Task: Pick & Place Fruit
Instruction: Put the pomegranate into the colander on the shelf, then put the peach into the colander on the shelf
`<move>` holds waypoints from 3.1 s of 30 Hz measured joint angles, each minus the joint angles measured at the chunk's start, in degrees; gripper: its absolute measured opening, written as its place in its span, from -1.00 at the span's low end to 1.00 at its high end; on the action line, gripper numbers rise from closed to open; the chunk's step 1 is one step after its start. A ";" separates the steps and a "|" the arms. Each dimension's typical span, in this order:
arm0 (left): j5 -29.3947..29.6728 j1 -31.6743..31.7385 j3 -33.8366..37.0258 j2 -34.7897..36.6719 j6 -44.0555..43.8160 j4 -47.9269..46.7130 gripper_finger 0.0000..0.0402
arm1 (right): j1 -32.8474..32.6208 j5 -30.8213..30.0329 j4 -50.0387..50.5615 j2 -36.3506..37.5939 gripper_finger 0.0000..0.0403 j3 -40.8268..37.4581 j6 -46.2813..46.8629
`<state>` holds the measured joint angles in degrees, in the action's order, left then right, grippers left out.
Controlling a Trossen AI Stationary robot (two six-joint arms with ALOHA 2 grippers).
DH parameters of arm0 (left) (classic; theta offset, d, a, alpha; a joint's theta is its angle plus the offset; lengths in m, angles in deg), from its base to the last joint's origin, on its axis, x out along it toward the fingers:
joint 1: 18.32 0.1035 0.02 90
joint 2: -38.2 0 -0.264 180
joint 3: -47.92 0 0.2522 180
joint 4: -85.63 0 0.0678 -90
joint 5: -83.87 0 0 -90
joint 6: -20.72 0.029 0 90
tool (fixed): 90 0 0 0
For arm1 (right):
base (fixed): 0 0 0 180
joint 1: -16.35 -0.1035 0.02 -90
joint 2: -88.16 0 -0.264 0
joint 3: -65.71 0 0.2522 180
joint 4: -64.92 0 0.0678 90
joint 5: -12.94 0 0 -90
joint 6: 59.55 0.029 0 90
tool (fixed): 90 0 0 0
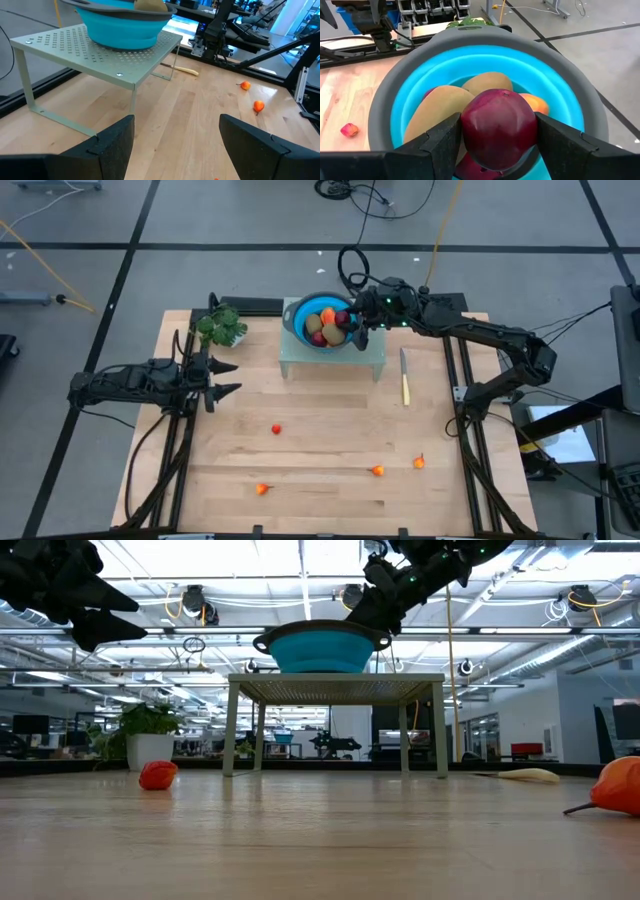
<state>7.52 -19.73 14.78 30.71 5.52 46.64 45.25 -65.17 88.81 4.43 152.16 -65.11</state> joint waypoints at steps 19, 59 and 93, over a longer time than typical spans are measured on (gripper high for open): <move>0.00 0.00 0.00 0.00 0.02 0.00 0.45 | -0.09 -4.18 -2.60 0.00 0.17 -0.07 -1.19; 0.00 -0.02 0.00 0.02 3.52 0.02 0.45 | -0.71 0.38 -5.60 2.90 0.61 -0.02 1.90; -0.07 -0.01 0.00 0.02 2.47 6.38 0.45 | -19.18 0.25 13.43 11.50 -0.22 -0.04 -0.18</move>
<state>7.45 -19.73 14.78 30.74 7.99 53.01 26.07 -64.92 102.24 15.94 152.12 -65.29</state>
